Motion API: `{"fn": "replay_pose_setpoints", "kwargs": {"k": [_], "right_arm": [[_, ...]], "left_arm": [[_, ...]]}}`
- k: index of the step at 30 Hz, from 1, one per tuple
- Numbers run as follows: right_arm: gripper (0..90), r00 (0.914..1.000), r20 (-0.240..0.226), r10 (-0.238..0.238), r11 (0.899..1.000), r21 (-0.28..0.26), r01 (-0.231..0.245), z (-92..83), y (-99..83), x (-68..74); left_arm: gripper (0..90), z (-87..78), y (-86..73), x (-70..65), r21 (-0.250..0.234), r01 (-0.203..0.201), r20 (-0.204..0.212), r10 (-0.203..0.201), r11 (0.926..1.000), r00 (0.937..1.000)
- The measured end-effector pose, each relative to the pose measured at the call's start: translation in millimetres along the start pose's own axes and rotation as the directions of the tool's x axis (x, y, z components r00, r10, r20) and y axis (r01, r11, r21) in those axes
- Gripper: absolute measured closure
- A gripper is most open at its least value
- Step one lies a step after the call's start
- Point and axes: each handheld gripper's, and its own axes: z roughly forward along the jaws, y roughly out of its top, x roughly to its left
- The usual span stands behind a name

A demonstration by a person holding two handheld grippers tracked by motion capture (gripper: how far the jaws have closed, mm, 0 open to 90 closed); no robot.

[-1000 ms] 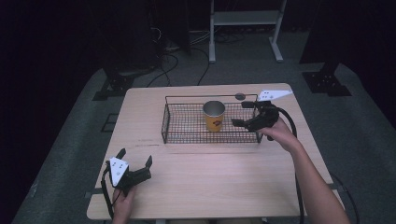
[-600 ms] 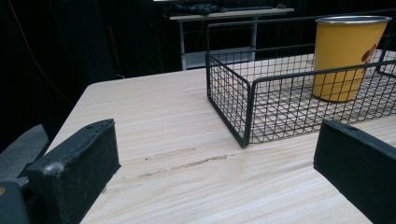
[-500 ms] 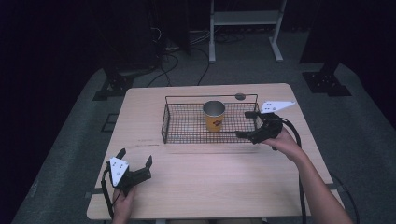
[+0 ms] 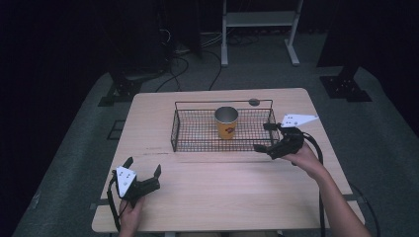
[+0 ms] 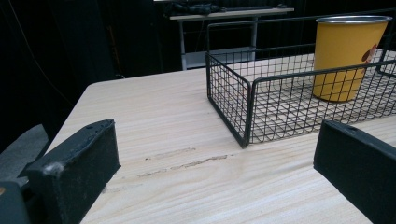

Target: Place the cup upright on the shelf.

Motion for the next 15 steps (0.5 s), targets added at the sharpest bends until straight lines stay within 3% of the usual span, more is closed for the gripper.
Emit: {"fn": "replay_pose_setpoints", "kwargs": {"k": [15], "right_arm": [[1.1,0.9998,0.017,0.005,1.000,-0.015,-0.005,-21.0,-20.9,10.1]], "left_arm": [[0.0,0.0,0.0,-0.4,0.001,-0.005,-0.002,0.005,1.0000,1.0000]]}}
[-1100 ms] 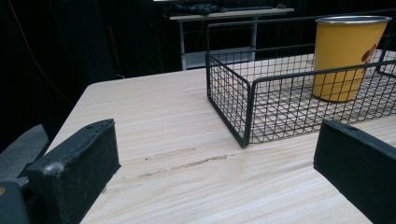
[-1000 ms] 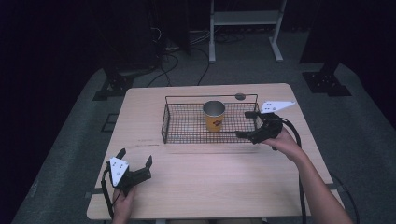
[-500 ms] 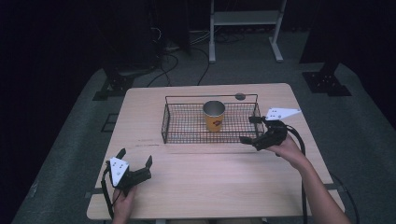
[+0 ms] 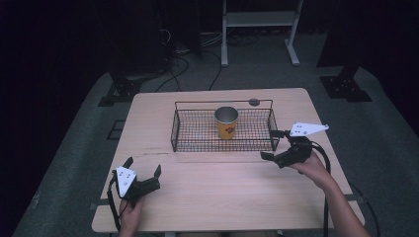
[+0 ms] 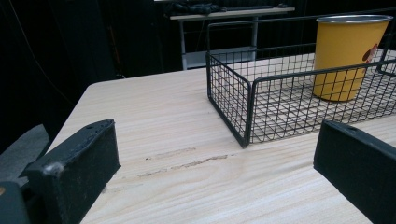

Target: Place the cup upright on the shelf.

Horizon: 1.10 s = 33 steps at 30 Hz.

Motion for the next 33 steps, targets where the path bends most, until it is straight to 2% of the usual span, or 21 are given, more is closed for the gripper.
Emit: {"fn": "replay_pose_setpoints", "kwargs": {"k": [9,11,26,31,33], "right_arm": [[1.1,0.9998,0.011,0.018,1.000,0.006,-0.018,-8.5,-17.6,3.9],[1.1,0.9998,0.012,0.018,1.000,0.020,-0.018,-9.3,-19.0,4.7],[1.1,0.9997,0.019,0.018,1.000,0.017,-0.018,-14.4,-33.5,12.6],[1.1,0.9991,0.022,0.037,0.999,0.001,-0.037,-19.4,-40.0,15.3],[1.1,0.9990,0.010,0.043,0.999,-0.012,-0.043,-20.0,-40.7,18.6]], "left_arm": [[0.0,0.1,-0.1,-0.4,-0.002,-0.002,0.000,0.002,1.0000,1.0000],[0.0,0.0,-0.1,-0.4,-0.003,-0.002,0.000,0.002,1.0000,1.0000],[0.0,0.0,-0.1,-0.5,-0.002,-0.003,-0.001,0.003,1.0000,1.0000],[0.0,0.1,0.0,-0.6,-0.003,-0.003,-0.001,0.003,1.0000,1.0000],[0.0,0.2,0.0,-0.4,-0.002,-0.002,-0.001,0.002,1.0000,1.0000]]}}
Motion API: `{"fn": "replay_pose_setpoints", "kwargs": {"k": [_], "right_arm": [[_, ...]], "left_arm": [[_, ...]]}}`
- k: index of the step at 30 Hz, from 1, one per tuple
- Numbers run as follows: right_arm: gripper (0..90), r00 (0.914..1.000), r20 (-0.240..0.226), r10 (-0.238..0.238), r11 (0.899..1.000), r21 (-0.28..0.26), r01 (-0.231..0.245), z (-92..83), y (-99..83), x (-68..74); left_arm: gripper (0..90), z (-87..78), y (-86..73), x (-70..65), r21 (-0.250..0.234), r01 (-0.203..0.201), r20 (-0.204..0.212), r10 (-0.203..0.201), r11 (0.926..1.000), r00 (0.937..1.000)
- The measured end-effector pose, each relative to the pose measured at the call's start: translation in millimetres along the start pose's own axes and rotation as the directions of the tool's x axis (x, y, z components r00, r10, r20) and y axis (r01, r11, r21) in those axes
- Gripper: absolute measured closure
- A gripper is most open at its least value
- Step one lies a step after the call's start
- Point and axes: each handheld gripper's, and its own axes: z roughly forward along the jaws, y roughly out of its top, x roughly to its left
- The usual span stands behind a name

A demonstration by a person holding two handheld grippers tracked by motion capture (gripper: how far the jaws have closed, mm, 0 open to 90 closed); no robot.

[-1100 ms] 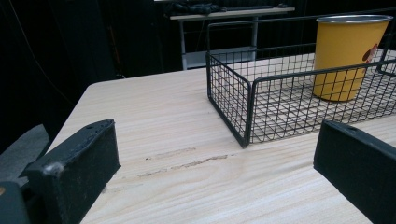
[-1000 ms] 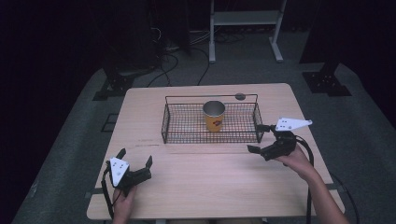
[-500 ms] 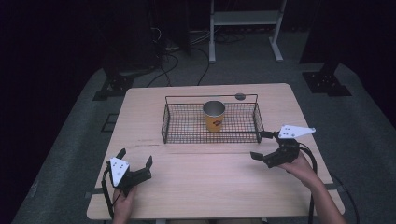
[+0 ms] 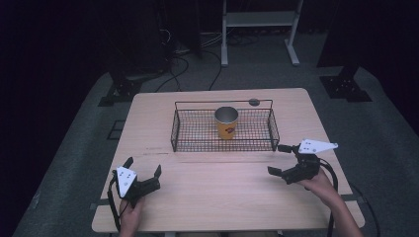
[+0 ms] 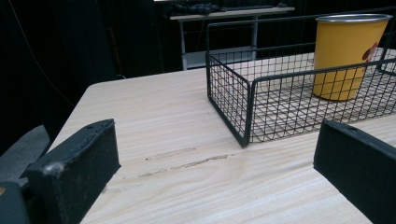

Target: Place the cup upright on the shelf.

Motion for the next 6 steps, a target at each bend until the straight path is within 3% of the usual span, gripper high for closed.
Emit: {"fn": "replay_pose_setpoints", "kwargs": {"k": [3,6], "right_arm": [[1.1,0.9999,0.007,-0.014,1.000,0.003,0.014,0.1,-1.6,6.7],[1.1,1.0000,0.004,0.008,0.999,-0.034,-0.008,-1.7,-9.7,16.4]], "left_arm": [[0.0,0.0,0.0,0.3,0.001,0.001,0.000,-0.001,1.0000,1.0000],[0.0,0.1,0.0,0.5,0.002,0.003,-0.001,-0.003,1.0000,1.0000]]}}
